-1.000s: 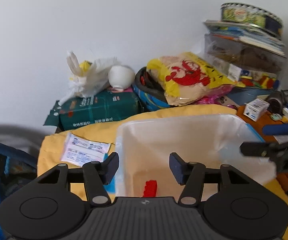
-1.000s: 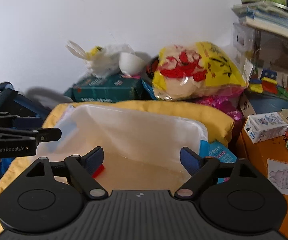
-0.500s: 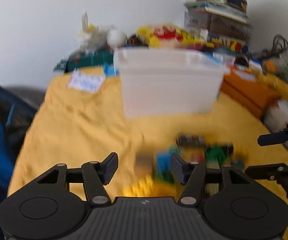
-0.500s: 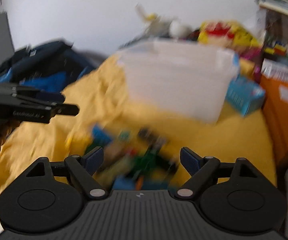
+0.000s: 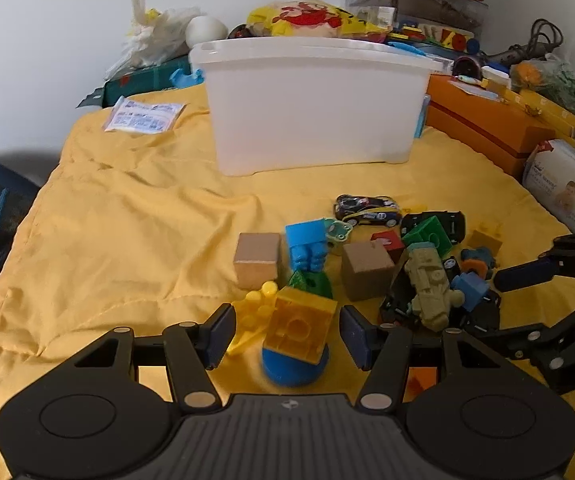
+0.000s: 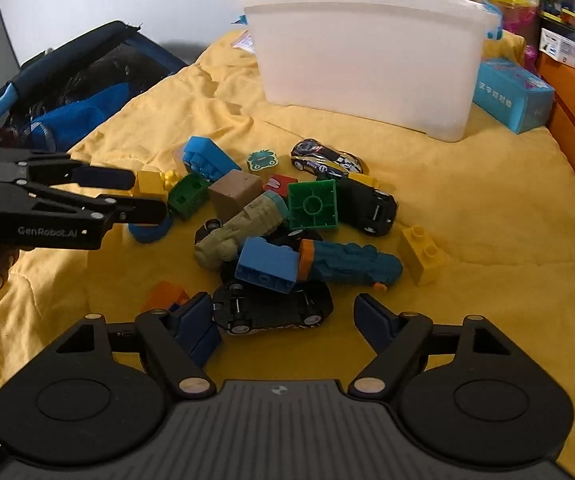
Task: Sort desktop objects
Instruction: 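Grasp the yellow square brick with the left gripper while the right gripper grasps a black car, then carry the yellow brick and black car into the white bin and release both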
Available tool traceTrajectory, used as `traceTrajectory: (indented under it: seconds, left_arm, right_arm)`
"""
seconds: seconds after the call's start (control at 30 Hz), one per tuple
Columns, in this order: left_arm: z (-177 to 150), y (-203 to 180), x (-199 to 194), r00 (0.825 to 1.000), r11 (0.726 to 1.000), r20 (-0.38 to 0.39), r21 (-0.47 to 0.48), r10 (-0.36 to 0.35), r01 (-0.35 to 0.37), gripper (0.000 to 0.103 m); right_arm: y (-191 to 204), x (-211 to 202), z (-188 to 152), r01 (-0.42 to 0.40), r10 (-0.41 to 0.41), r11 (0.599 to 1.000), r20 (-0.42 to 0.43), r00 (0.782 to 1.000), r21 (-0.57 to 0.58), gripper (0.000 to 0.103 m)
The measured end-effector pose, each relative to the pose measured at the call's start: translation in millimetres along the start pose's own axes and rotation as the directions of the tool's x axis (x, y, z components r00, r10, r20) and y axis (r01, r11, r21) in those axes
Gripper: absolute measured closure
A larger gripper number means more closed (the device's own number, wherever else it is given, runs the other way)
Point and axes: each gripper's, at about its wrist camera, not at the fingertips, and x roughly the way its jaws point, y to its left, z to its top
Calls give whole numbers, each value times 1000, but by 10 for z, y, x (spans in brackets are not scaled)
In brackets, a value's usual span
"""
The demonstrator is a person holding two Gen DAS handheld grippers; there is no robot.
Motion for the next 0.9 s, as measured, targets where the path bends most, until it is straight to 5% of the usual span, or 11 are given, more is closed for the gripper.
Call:
traceTrajectory:
  seconds: [0.1, 0.2, 0.57, 0.9]
  left_arm:
    - [3, -52, 23, 1000, 999, 2, 33, -16, 15, 51]
    - [-3, -95, 24, 999, 998, -1, 57, -41, 41, 68]
    - [21, -59, -122, 999, 999, 34, 31, -24, 23, 68]
    - [373, -72, -307, 994, 1000, 105, -14, -24, 26, 68]
  right_arm:
    - [22, 9, -31, -8, 8, 1000, 4, 1000, -25, 34]
    - [63, 13, -28, -18, 18, 999, 1, 1000, -42, 34]
    - [67, -290, 7, -16, 17, 1000, 75, 997, -16, 34]
    - [93, -529, 268, 13, -9, 1000, 191, 982, -19, 34]
